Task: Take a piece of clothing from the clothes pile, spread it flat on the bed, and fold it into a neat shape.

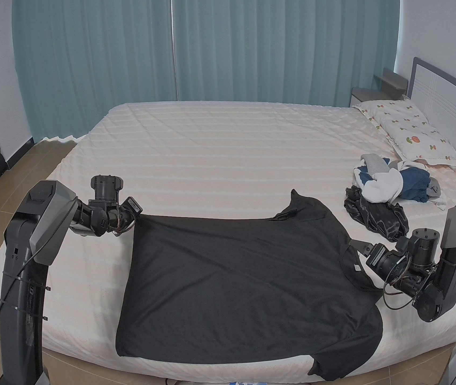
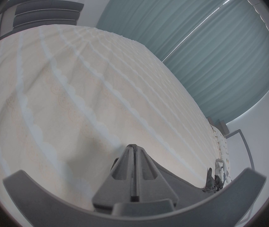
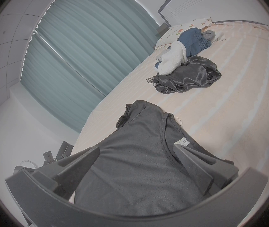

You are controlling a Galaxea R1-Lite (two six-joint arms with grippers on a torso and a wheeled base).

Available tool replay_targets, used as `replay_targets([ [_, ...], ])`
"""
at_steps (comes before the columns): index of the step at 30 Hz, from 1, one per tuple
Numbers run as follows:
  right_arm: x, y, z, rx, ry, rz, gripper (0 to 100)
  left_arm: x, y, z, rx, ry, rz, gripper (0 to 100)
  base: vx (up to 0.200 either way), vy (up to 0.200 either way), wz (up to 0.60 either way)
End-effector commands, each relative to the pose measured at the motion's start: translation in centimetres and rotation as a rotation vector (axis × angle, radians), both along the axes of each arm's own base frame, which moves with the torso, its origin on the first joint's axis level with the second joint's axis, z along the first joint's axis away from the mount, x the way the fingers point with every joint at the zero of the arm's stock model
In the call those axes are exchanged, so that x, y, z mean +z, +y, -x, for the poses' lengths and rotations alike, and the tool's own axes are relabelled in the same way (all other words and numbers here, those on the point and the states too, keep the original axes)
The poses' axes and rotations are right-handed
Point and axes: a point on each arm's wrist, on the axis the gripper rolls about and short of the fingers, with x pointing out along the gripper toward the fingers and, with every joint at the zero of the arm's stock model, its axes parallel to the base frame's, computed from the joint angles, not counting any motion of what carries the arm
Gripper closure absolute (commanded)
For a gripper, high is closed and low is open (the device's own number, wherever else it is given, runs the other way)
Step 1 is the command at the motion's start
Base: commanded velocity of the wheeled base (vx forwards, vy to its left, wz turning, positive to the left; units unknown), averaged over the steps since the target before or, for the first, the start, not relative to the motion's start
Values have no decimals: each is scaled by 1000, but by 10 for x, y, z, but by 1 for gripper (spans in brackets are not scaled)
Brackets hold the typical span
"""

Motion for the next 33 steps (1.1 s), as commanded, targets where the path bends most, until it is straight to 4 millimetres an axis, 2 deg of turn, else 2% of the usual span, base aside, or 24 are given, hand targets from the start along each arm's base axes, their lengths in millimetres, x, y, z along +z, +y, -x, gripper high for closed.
replay_targets([
  [1,-1,0,-1,1,-5,0,0,-6,3,-5,6,-6,1,100,0,0,0],
  [7,-1,0,-1,0,-7,0,0,-15,3,-11,8,-11,2,100,0,0,0],
  [12,0,0,-2,-1,-11,-2,0,-15,4,-12,10,-16,2,100,0,0,0],
  [13,0,-1,-2,-3,-11,-3,0,-16,4,-11,10,-14,2,0,0,0,0],
  [20,1,-2,0,-2,-9,-6,0,-10,8,-9,21,-13,10,0,0,0,0],
  [22,1,-4,1,-7,-4,-4,0,1,11,-6,39,-16,28,0,0,0,0],
  [23,0,-6,5,-12,8,-3,0,12,17,3,42,-14,41,0,0,0,0],
  [27,0,-7,12,-8,25,1,0,30,20,20,21,-11,56,0,0,0,0],
  [28,3,-7,17,3,28,-1,0,38,20,37,6,4,67,0,0,0,0],
  [32,3,-7,30,40,58,8,0,49,18,73,-40,18,101,0,0,0,0],
  [33,4,-7,34,61,64,16,0,53,17,91,-61,23,117,0,0,0,0],
])
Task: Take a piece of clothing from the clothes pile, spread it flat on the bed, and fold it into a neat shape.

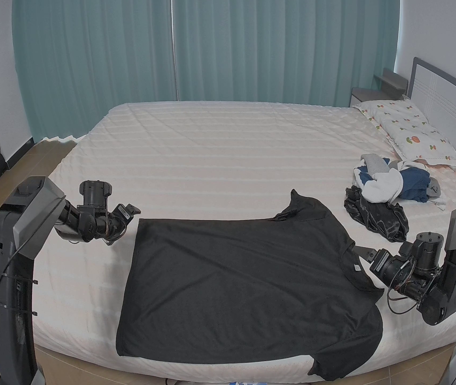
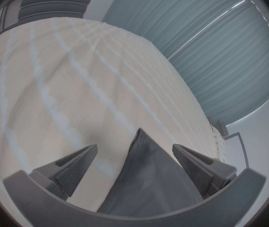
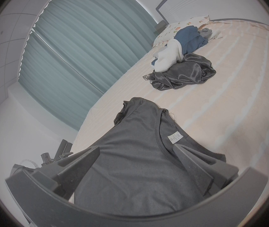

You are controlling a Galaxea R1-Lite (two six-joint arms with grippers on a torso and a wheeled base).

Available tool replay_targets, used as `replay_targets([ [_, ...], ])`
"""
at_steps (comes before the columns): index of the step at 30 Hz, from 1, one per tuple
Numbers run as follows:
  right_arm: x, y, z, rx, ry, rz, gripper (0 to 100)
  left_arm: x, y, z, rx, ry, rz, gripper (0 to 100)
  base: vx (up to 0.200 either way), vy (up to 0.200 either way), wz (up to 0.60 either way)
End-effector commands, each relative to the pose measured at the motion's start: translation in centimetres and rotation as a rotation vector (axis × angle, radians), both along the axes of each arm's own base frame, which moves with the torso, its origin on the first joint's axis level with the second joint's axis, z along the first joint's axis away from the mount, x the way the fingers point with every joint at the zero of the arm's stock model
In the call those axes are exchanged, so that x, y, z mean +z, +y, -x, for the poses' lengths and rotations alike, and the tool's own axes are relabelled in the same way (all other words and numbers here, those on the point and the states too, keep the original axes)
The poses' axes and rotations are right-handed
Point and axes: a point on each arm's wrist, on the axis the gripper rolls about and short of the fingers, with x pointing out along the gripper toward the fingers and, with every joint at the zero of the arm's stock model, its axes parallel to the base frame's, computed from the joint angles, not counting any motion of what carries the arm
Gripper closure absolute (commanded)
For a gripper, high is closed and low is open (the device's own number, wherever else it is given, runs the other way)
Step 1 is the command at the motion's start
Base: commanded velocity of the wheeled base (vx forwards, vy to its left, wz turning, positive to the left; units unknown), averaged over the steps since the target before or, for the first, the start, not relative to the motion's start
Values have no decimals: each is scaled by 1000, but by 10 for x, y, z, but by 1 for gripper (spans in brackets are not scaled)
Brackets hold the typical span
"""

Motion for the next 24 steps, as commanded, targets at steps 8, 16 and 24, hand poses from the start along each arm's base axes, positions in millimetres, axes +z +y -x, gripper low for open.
replay_targets([
  [8,-2,-2,34,69,91,12,0,44,-21,143,-137,19,73,0,0,0,0],
  [16,-8,-3,48,82,161,-5,0,24,-28,204,-157,110,88,0,-125,0,0],
  [24,-8,-3,53,85,172,-5,0,16,-27,218,-159,113,85,0,-200,0,0],
])
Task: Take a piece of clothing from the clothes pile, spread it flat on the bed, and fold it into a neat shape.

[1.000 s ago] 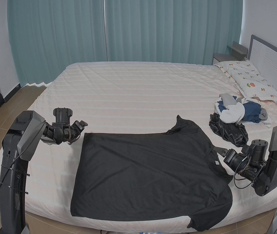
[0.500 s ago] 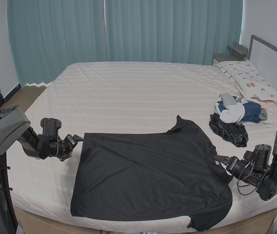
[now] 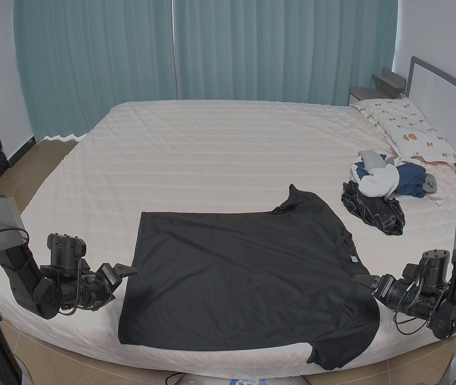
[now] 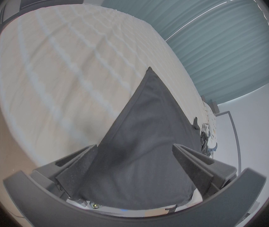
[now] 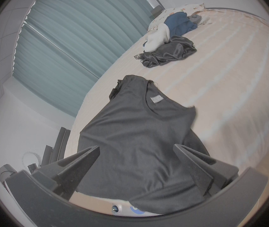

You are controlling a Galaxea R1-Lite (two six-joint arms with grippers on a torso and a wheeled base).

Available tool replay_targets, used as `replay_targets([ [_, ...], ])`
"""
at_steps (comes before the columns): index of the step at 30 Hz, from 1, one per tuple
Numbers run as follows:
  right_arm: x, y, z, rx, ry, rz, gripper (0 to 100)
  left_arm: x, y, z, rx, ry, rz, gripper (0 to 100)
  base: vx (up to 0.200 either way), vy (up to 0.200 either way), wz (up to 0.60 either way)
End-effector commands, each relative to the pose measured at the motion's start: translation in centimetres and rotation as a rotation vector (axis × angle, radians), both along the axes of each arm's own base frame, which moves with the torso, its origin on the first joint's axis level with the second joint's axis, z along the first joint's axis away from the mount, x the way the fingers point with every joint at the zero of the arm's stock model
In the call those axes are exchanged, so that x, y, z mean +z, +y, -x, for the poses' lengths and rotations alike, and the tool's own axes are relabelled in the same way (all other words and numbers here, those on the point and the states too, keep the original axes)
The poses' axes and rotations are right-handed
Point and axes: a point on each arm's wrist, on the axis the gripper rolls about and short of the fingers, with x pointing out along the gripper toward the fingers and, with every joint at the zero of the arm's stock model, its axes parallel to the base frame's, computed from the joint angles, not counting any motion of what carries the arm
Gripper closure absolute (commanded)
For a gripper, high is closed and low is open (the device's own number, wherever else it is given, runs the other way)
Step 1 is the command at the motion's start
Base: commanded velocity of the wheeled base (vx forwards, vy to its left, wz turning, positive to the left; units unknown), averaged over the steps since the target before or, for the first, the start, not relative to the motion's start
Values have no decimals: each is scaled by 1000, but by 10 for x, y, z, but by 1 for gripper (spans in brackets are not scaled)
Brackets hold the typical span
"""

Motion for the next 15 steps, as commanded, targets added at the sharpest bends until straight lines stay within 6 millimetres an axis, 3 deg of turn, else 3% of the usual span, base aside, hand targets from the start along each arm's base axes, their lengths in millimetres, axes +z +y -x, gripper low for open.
replay_targets([
  [1,0,0,7,5,16,-1,0,2,-2,20,-18,18,-2,0,-200,0,0],
  [2,0,0,7,5,17,-1,0,1,-2,21,-21,21,-4,0,-200,0,0],
  [15,-2,1,8,9,28,0,0,-23,-7,17,-125,64,-103,0,0,0,0],
])
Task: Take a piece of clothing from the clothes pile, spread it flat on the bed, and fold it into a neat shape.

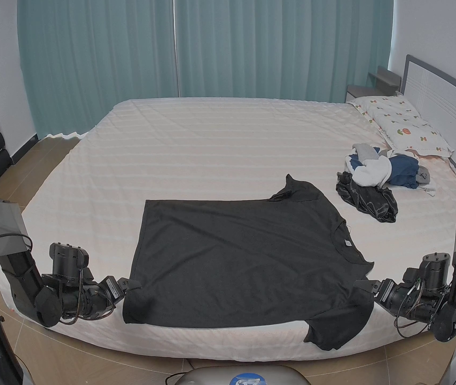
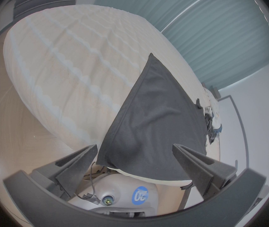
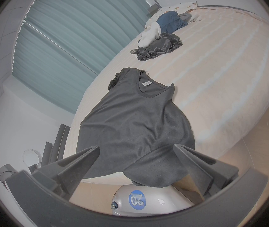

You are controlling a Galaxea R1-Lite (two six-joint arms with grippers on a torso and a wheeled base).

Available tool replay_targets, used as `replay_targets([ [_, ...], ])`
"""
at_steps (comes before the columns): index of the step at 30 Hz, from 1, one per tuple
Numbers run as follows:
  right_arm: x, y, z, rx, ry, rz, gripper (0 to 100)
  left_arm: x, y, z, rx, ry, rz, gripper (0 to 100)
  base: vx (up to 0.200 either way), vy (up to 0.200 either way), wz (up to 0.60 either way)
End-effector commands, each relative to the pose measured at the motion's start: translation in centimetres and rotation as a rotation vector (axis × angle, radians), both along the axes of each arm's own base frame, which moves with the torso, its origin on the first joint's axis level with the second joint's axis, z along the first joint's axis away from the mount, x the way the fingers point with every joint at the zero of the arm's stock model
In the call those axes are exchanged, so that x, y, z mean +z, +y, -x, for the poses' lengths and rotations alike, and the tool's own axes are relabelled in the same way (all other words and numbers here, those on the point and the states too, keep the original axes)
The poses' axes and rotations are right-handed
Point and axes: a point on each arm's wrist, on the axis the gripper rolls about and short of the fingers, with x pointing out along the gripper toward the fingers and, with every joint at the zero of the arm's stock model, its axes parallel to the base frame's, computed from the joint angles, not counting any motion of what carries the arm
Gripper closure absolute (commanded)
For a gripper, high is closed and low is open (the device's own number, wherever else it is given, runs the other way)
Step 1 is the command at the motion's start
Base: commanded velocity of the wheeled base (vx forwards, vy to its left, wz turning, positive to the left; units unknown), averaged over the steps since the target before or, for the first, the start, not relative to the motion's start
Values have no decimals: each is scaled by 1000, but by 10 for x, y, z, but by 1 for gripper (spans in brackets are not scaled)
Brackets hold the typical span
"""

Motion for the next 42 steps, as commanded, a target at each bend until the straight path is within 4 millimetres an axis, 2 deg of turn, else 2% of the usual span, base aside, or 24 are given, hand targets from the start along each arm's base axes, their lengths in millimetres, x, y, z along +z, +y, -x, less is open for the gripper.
replay_targets([
  [1,-1,1,0,6,-3,-1,0,-15,-3,2,-40,46,-45,0,0,0,0],
  [8,1,1,1,3,-8,-1,0,-29,-9,5,-106,61,-195,0,0,0,0],
  [20,2,0,0,2,-12,-2,0,-35,-22,-2,-188,39,-231,0,0,0,0],
  [39,2,-1,-1,-2,-17,-3,0,-42,-23,-7,-238,28,-274,0,0,0,0],
  [40,2,-1,-1,-2,-17,-3,0,-41,-23,-7,-238,27,-274,100,0,0,0],
  [42,2,-1,-1,-3,-17,-3,0,-41,-24,-7,-239,27,-274,100,0,0,0],
])
